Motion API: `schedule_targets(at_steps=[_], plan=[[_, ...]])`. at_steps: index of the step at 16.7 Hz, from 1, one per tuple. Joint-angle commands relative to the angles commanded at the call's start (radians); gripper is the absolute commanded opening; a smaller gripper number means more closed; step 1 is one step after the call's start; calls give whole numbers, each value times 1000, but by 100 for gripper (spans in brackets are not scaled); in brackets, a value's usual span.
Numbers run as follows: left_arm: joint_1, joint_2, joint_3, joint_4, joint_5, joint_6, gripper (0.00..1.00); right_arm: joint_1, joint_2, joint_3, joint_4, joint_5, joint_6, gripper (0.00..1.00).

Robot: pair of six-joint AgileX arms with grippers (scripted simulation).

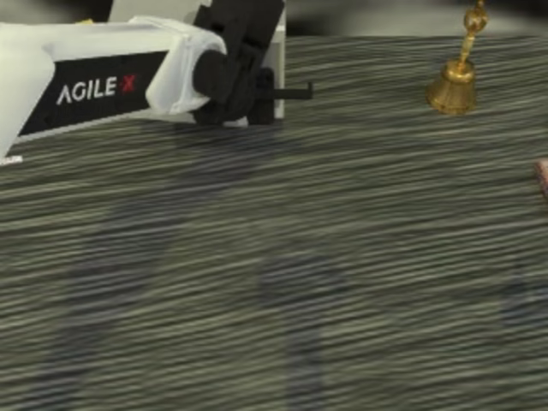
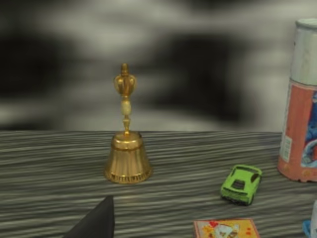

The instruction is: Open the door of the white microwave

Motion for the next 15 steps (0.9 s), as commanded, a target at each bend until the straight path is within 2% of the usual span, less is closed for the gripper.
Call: schedule_targets(at_steps=[15], plan=[[10, -43, -69, 40, 43, 56, 0, 0, 0, 0, 0, 0, 0, 100]])
